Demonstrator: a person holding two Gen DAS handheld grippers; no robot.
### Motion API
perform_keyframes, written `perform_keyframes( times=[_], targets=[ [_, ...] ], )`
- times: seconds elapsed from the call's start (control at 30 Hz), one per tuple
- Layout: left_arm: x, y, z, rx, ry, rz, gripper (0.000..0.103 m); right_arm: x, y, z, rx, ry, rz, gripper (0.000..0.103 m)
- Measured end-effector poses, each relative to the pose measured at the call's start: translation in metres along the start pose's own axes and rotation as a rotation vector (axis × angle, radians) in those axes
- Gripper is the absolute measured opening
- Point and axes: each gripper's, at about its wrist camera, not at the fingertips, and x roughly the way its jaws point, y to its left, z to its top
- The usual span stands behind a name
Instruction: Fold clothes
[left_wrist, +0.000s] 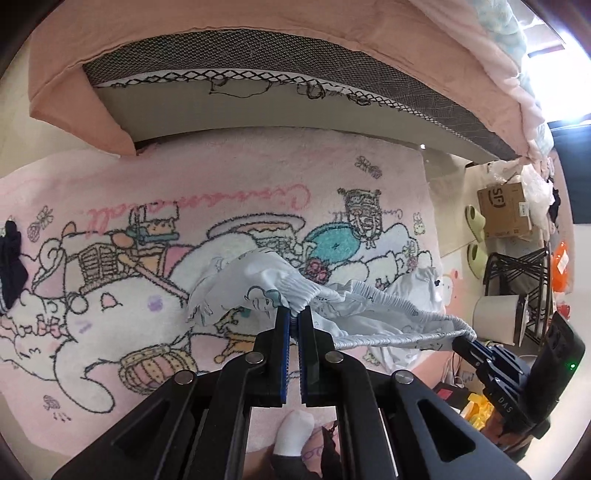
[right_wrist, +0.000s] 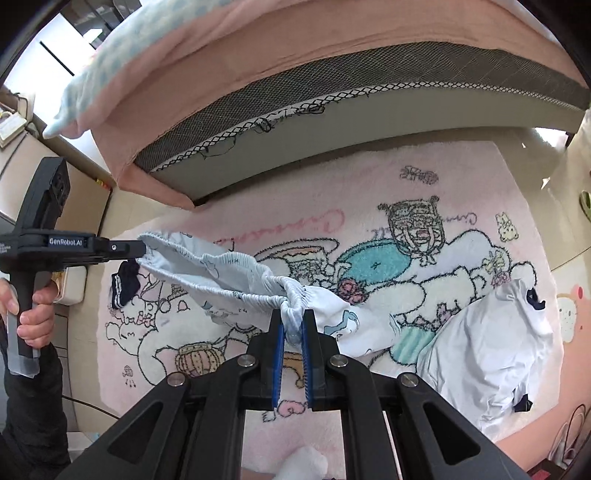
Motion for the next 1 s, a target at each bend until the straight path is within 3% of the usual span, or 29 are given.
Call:
perform_keyframes(
  times=[0.23, 0.43, 0.7, 1.0],
  targets=[
    [-0.01, -0.01, 0.015, 0.005, 0.004, 0.066, 0.003, 0.001, -0.001, 0.031, 0.014, 0.062, 0.007, 0.006],
    [-0.023, -0.017, 0.036, -0.013, -0.026, 0.081, 0.003, -0.005, 0.009, 0.063, 0.002, 0.056, -0.028, 0.006],
    [-0.056, -0.023, 0.056, -0.026, -0.164, 0.004, 0.003, -0.025, 0.009, 0.109, -0.001, -0.06, -0.018, 0.006],
    [-0.053, -0.036, 0.063, 0.068, -0.235, 0.027, 0.003, -0.035, 0.007, 0.125, -0.059, -0.161, -0.003, 0.006]
  ],
)
